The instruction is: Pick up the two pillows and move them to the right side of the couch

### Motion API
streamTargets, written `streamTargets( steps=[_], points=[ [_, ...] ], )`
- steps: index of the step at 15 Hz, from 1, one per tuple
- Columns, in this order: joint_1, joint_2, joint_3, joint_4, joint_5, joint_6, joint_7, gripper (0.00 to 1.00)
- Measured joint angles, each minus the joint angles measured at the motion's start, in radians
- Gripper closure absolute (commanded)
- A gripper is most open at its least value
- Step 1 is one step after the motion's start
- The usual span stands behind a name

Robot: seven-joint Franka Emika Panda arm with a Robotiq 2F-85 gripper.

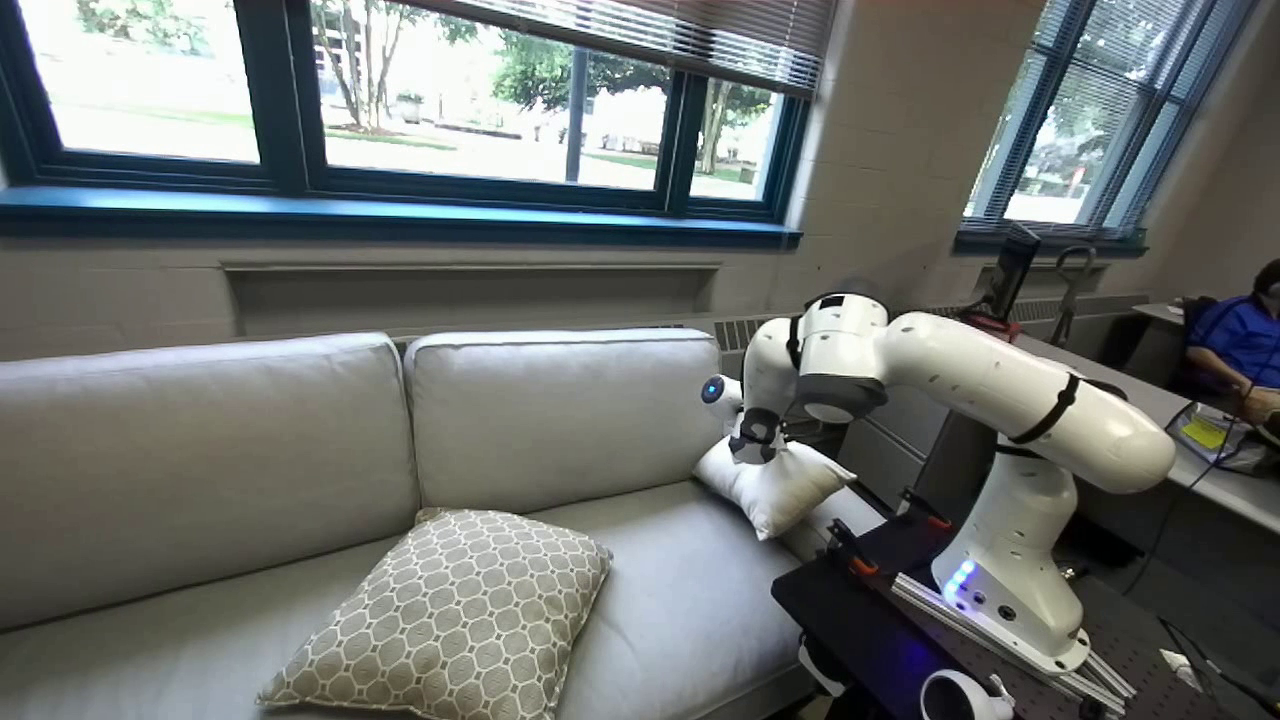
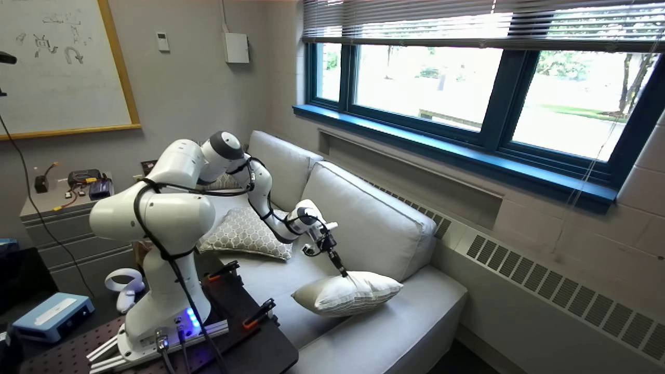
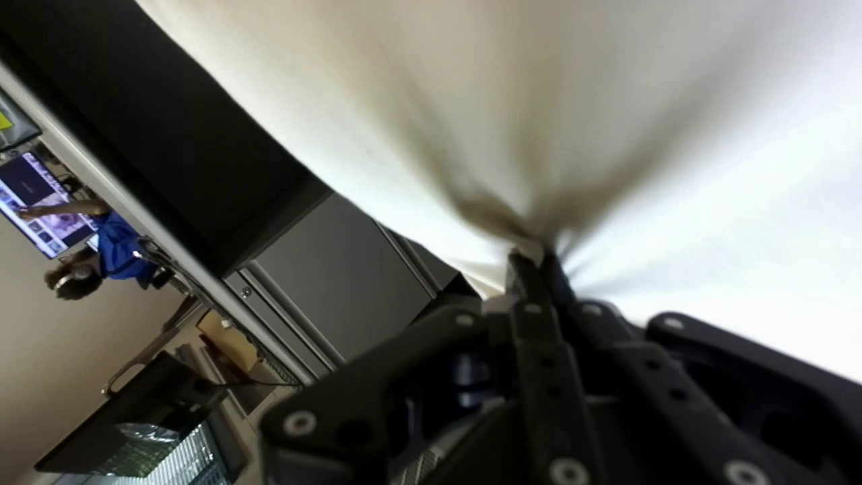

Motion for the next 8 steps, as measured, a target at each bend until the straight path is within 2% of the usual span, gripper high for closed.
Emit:
streamTargets(
  steps=[5,8],
  points=[
    [-0.028,0.047,-0.003,0.104,-0.053,-0.099,0.049,1.00],
    [-0.058,0.061,0.024,0.161,-0.068,-0.154,0.058,1.00]
  ],
)
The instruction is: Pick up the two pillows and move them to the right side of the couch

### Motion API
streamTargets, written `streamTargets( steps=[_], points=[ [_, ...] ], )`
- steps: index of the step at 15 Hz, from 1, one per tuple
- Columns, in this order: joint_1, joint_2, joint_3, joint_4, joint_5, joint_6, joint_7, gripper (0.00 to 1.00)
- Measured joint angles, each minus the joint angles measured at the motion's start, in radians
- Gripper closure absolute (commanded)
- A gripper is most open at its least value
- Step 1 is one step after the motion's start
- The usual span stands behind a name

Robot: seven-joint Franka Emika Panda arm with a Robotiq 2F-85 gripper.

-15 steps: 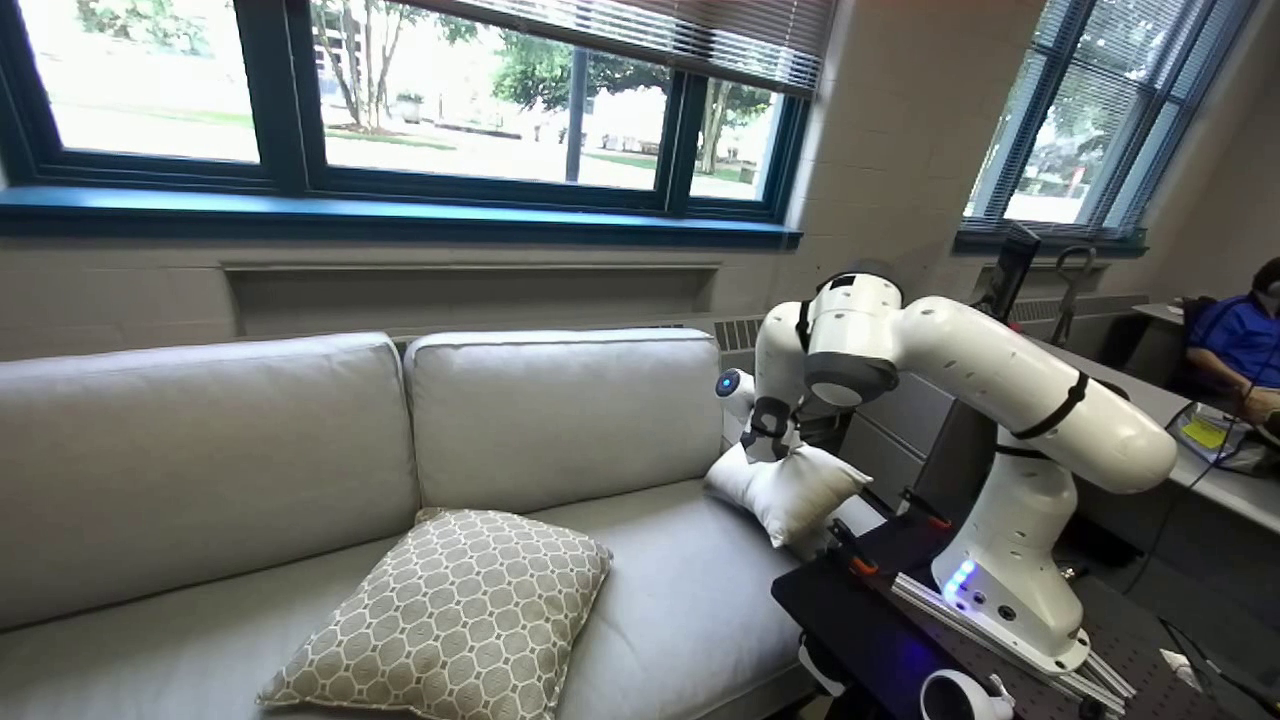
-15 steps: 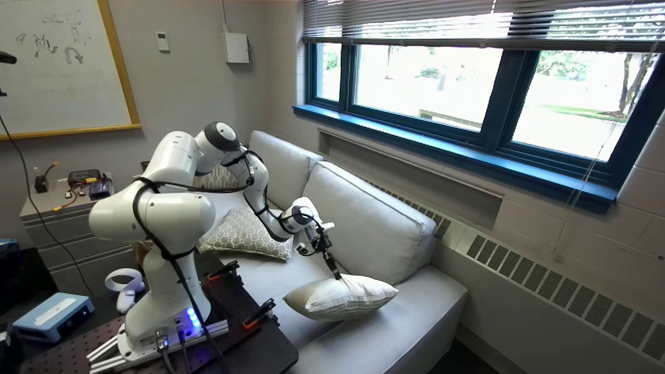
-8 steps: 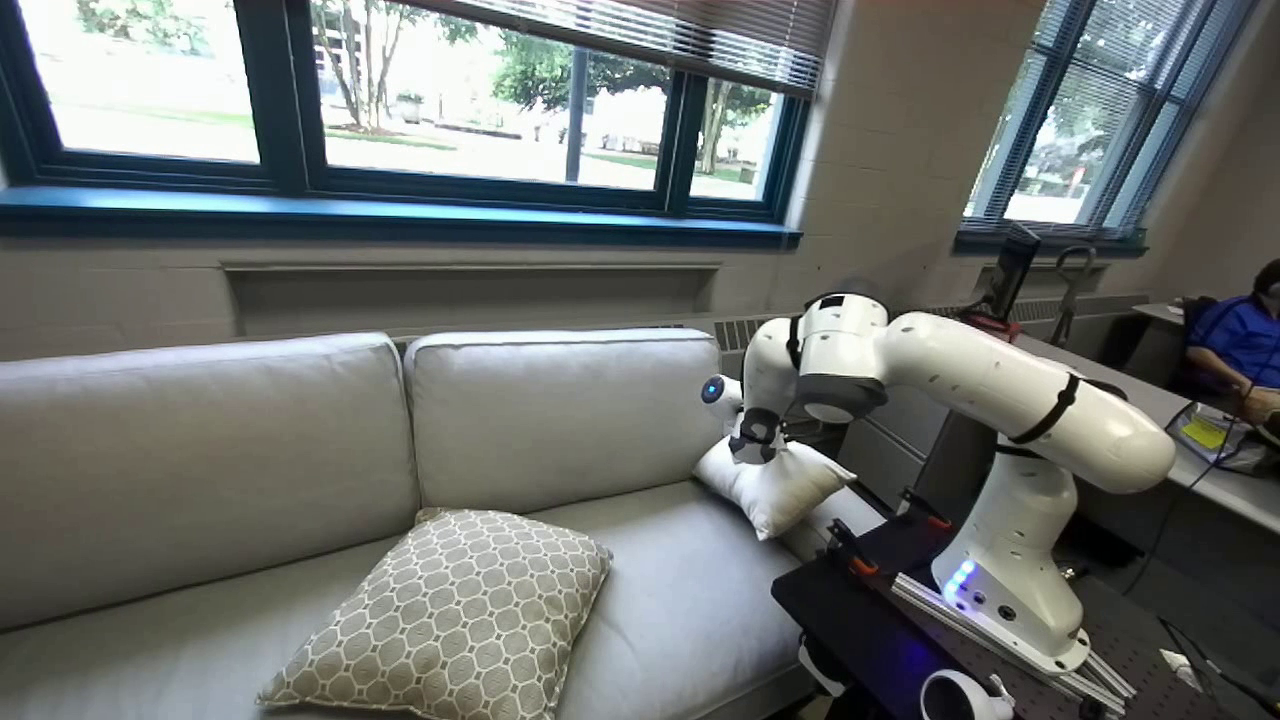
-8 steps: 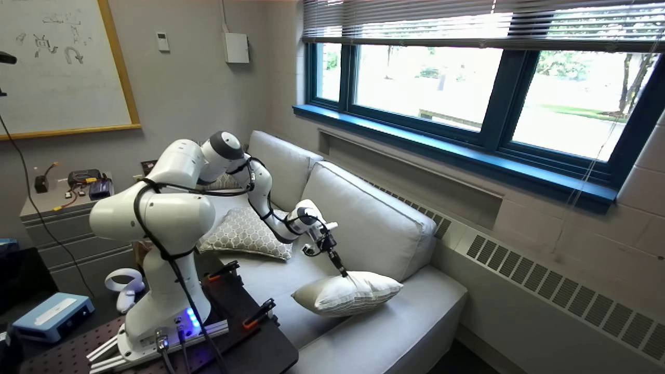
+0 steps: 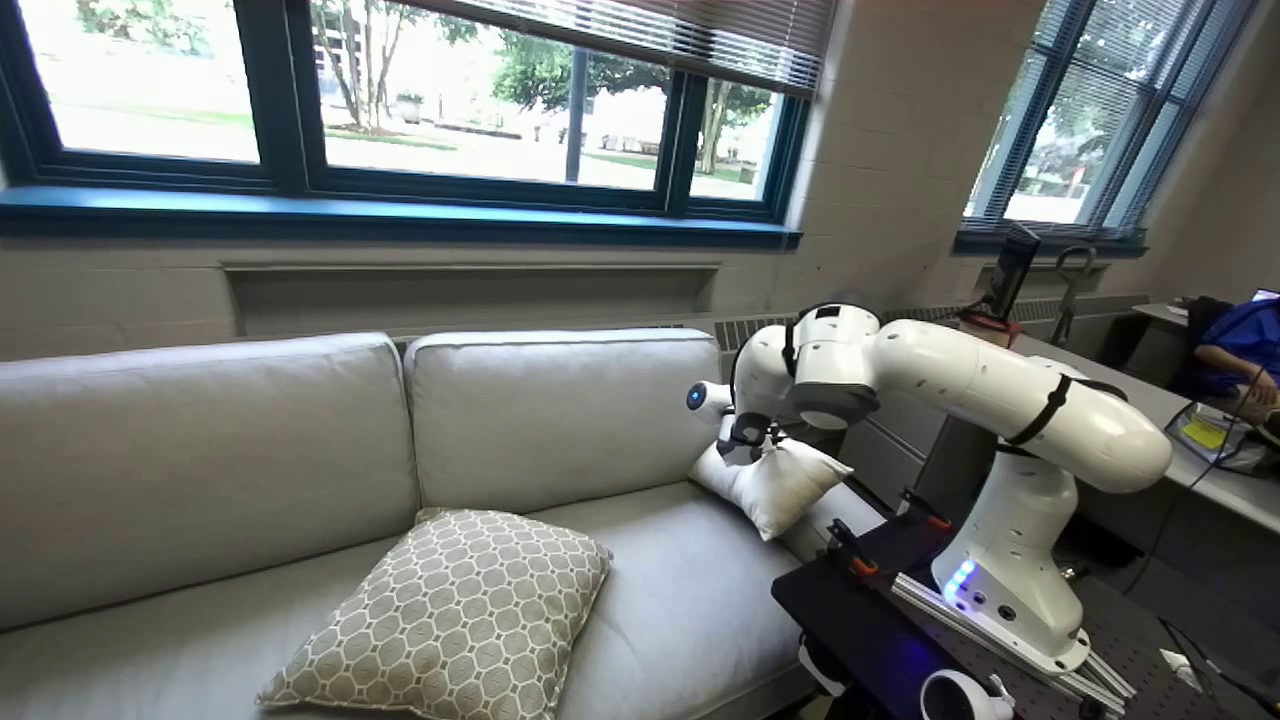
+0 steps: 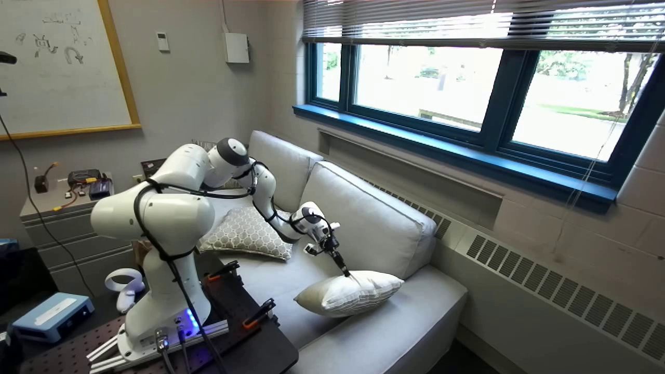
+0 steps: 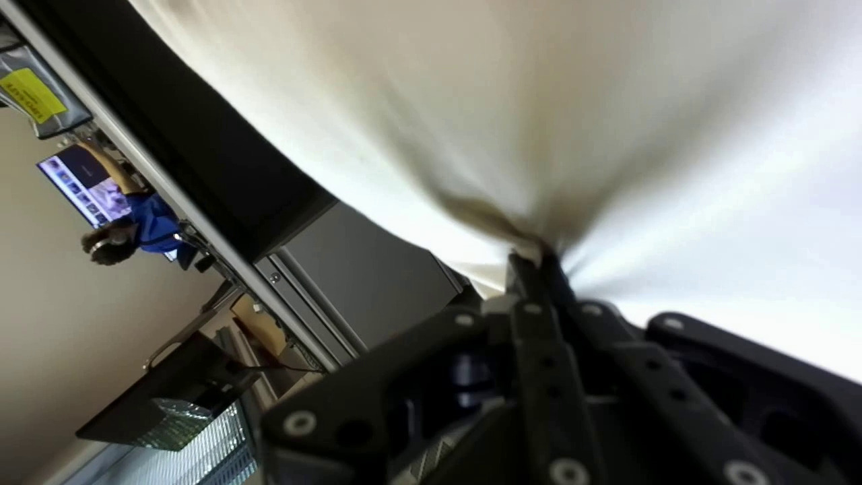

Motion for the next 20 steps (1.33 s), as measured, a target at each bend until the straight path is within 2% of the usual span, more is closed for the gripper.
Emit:
streamTargets(
  steps=[7,8,9,11,12,16,20],
  points=[
    [-0.109,0.001,0.135,0.127,-0.013,-0.057,0.002,1.00],
    [-0.124,0.002,0.150,0.141,-0.021,-0.063,0.002,0.96],
    [-0.138,0.001,0.163,0.154,-0.031,-0.066,0.002,0.73],
    [-0.165,0.001,0.184,0.175,-0.050,-0.067,0.002,0.70],
    [-0.178,0.001,0.193,0.185,-0.058,-0.067,0.002,0.64],
    [-0.216,-0.014,0.222,0.206,-0.081,-0.052,0.004,0.33],
    [-0.212,-0.059,0.229,0.192,-0.105,-0.037,0.033,0.04]
  ],
)
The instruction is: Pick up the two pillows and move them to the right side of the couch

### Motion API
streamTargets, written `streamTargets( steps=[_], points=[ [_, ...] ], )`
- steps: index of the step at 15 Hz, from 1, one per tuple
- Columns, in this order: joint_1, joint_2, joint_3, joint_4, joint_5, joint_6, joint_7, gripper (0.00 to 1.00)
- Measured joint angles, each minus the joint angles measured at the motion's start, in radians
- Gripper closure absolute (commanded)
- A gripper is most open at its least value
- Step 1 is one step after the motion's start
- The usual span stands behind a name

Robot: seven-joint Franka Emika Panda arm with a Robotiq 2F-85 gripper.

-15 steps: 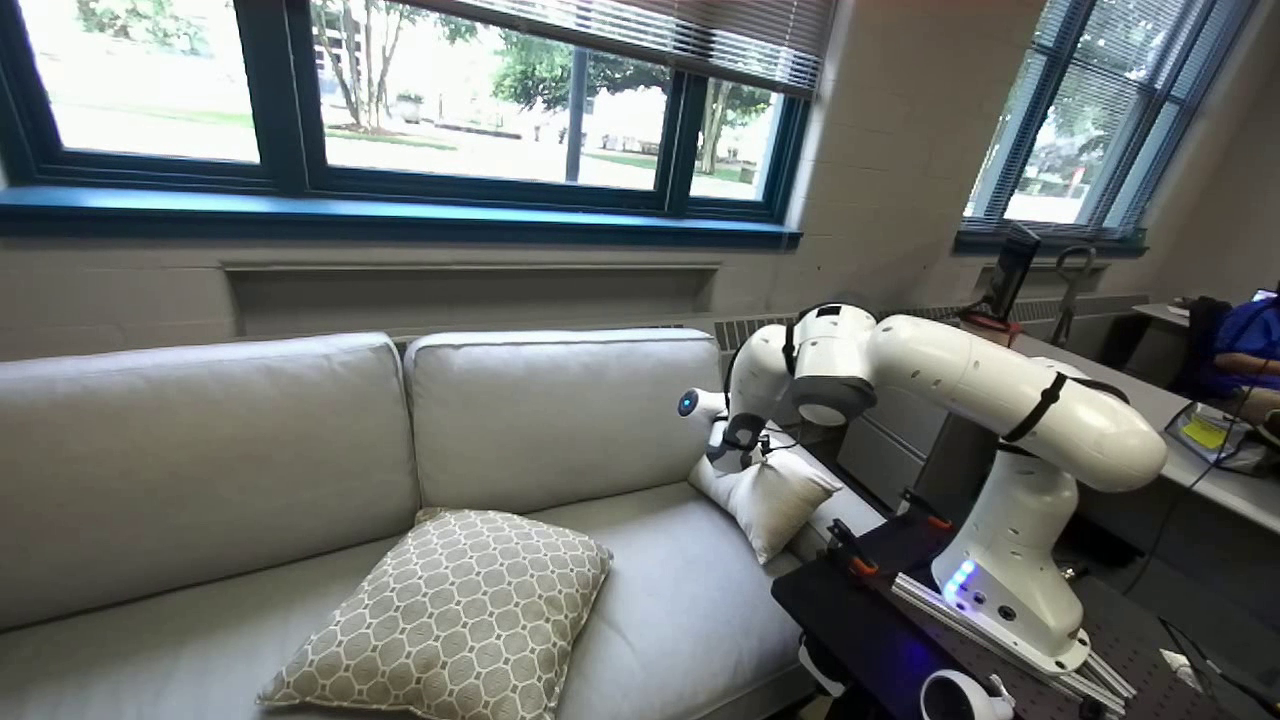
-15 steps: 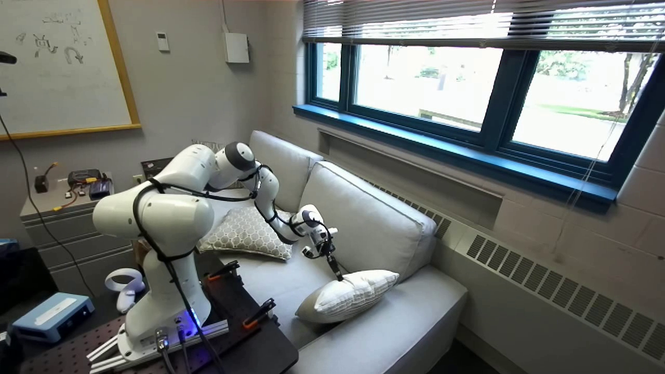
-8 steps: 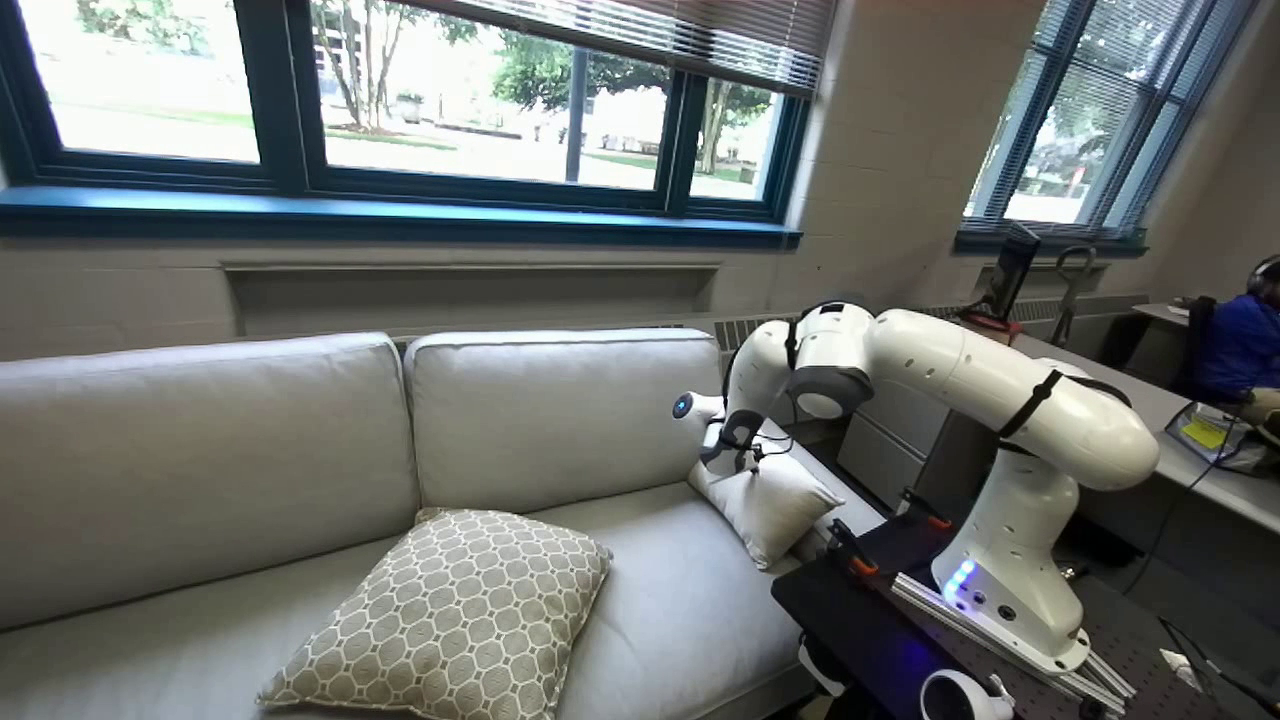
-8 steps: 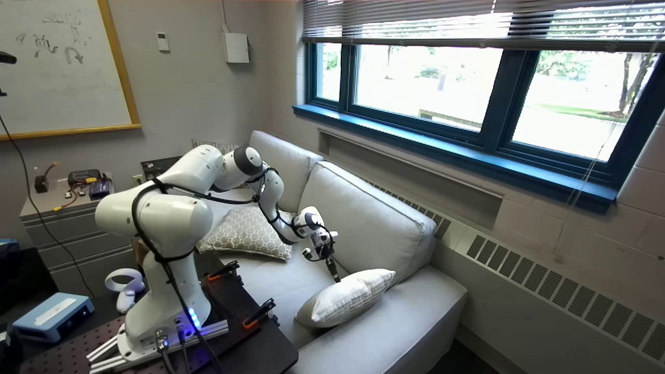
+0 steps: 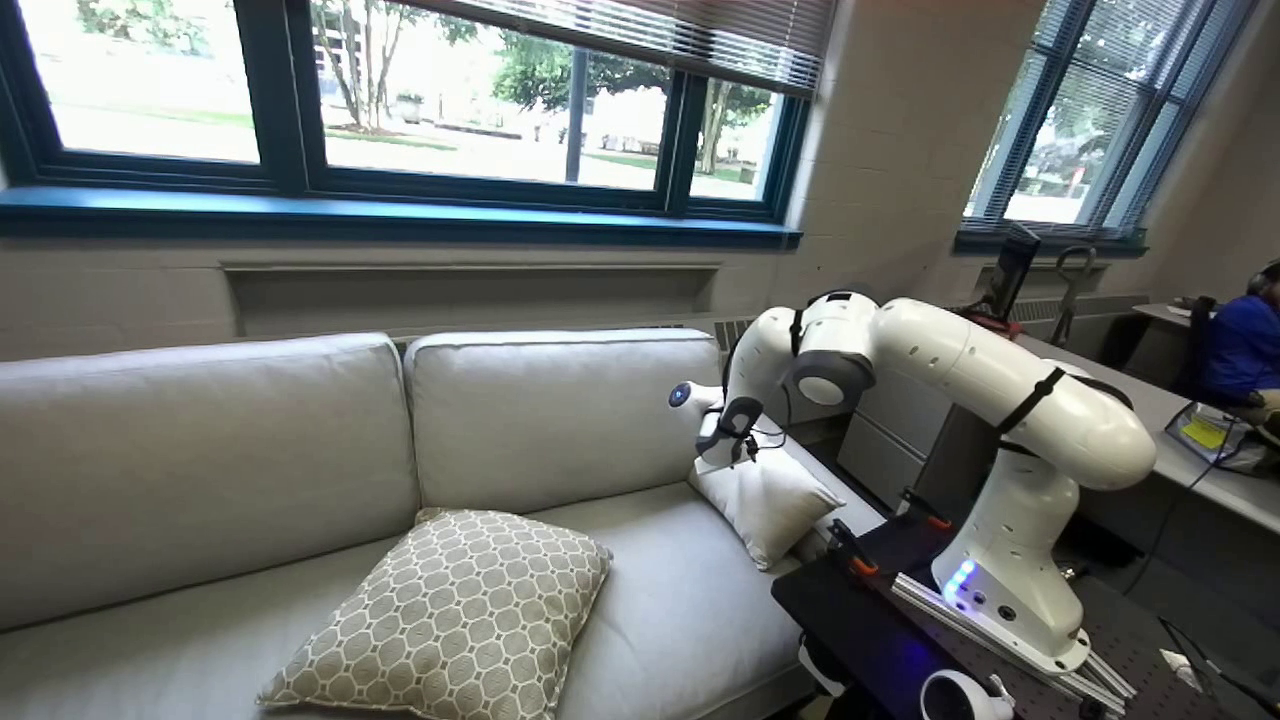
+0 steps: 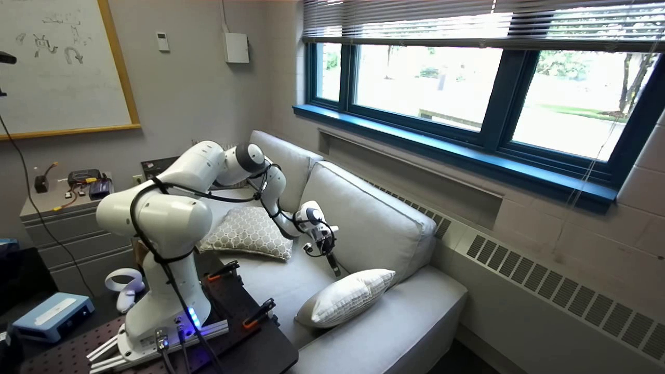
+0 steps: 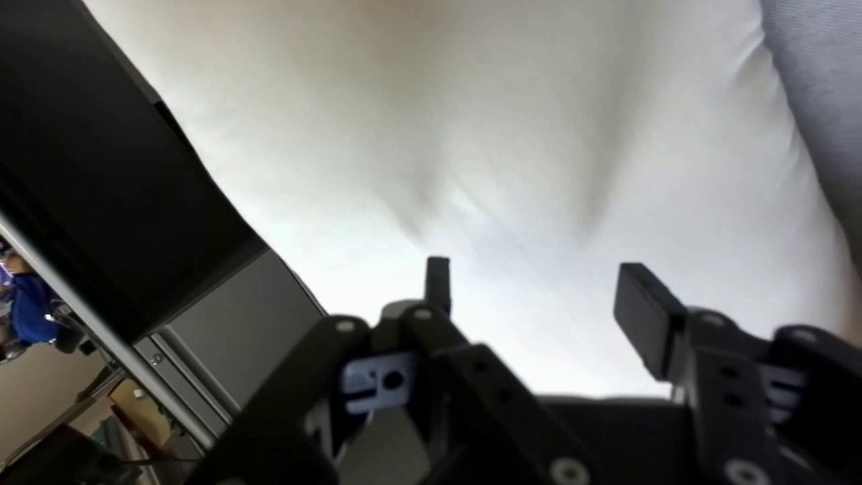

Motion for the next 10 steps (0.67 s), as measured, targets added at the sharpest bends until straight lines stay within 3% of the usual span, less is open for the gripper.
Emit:
streamTargets(
  steps=[3,10],
  points=[
    [0.008,-0.070,0.021,-0.045,-0.023,0.055,0.007,0.00],
    [-0.004,-0.265,0.125,-0.208,-0.073,0.405,-0.086,0.00]
  ],
)
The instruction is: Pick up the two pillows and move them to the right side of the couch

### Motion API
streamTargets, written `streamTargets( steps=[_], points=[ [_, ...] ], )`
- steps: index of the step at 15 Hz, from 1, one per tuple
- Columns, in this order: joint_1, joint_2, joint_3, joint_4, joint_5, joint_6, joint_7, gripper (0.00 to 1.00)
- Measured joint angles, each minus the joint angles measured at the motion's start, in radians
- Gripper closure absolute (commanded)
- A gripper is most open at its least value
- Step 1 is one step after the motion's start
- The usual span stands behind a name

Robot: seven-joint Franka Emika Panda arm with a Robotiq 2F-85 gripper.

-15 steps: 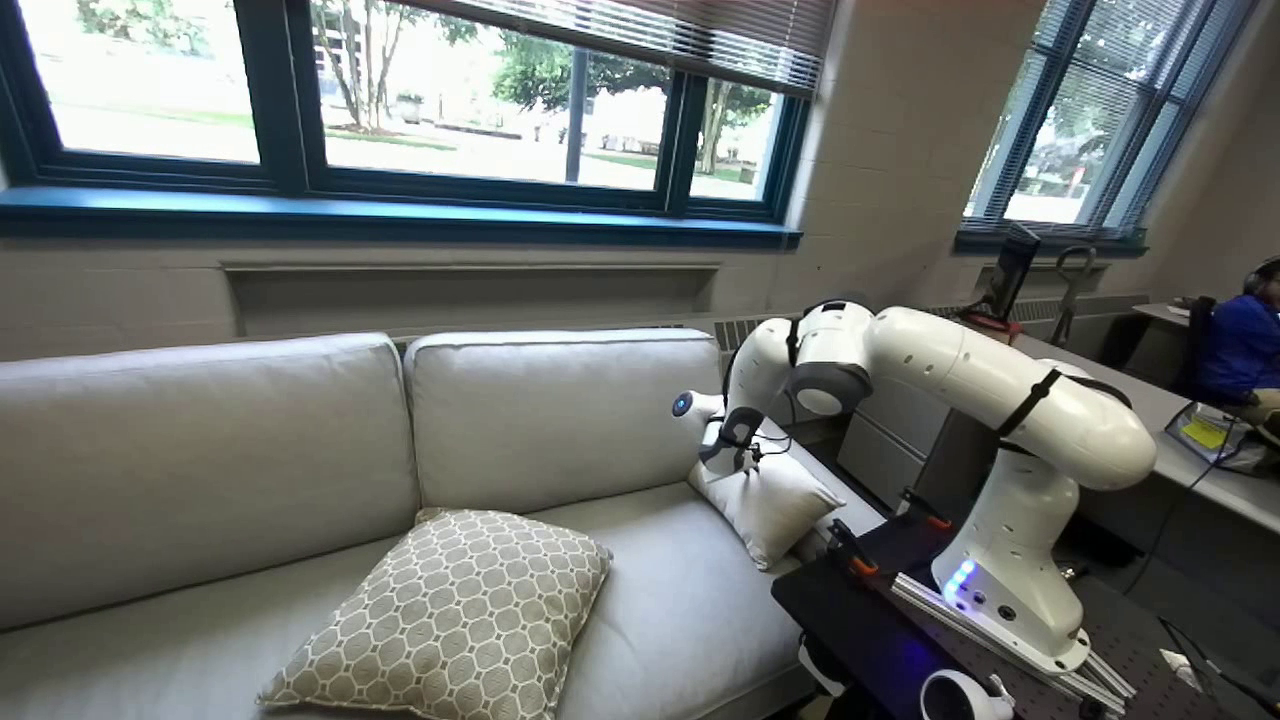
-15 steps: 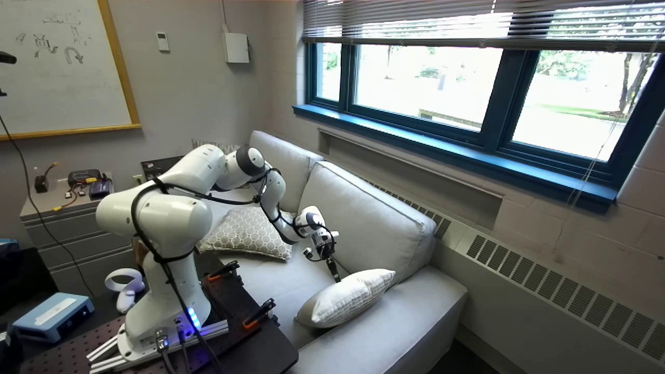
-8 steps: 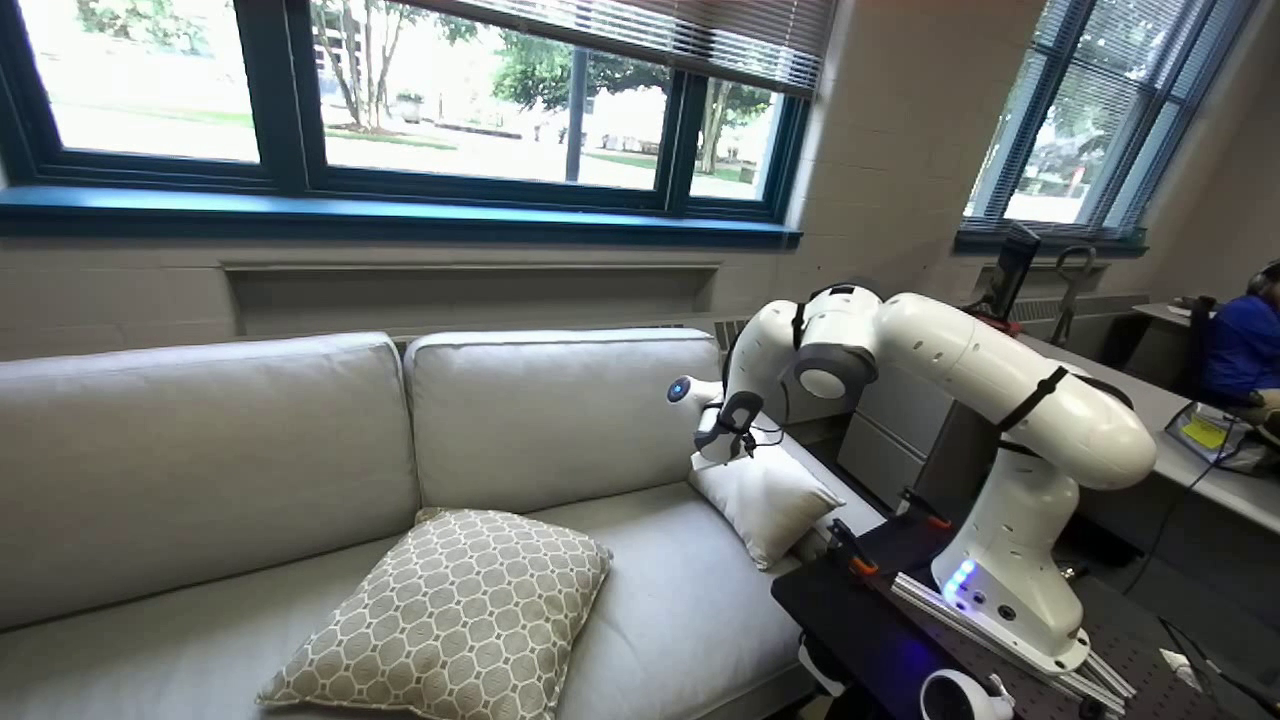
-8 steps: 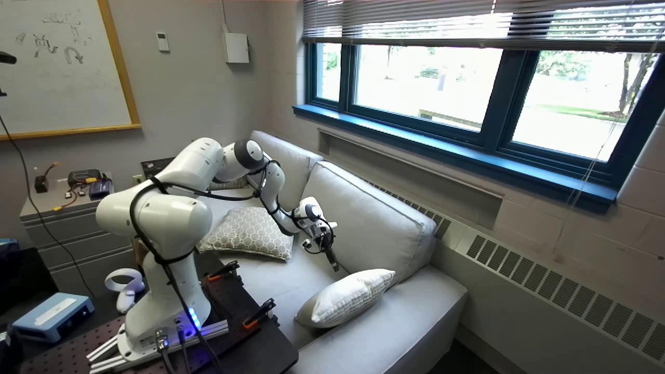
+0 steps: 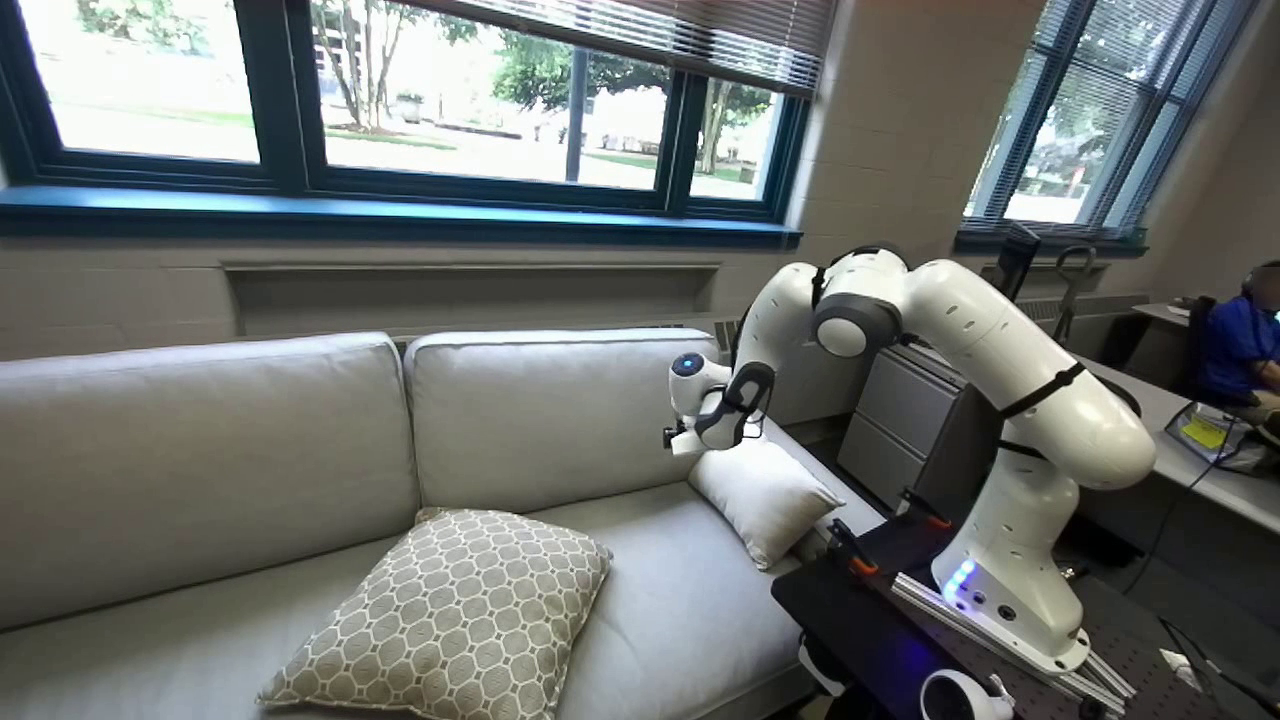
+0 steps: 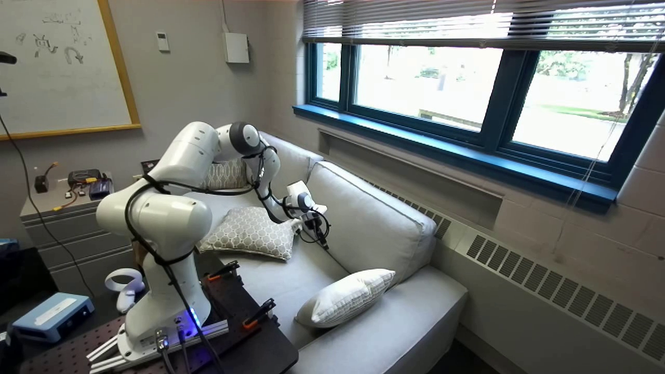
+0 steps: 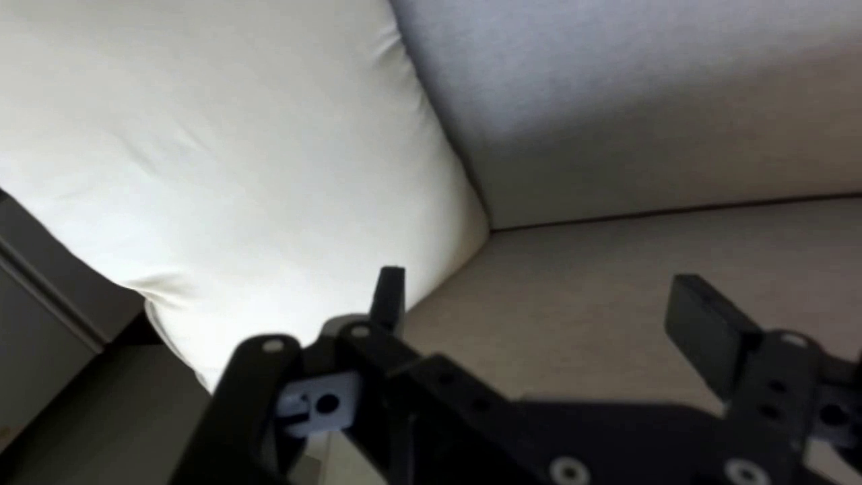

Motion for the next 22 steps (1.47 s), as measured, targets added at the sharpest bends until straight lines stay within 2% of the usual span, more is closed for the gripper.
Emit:
streamTargets(
  steps=[5,8,10,11,15,19,22],
  points=[
    [-0.071,-0.065,0.073,-0.080,0.026,0.311,-0.164,0.00],
    [-0.179,-0.090,0.193,-0.095,0.087,0.470,-0.336,0.00],
    [-0.284,-0.104,0.327,-0.094,0.119,0.537,-0.467,0.00],
    [-0.345,-0.111,0.404,-0.093,0.095,0.555,-0.499,0.00],
    [-0.607,-0.100,0.718,-0.094,-0.125,0.560,-0.502,0.00],
    [-0.877,0.008,1.020,-0.094,-0.308,0.465,-0.509,0.00],
    [-1.054,0.129,1.193,-0.089,-0.323,0.320,-0.558,0.00]
  ],
)
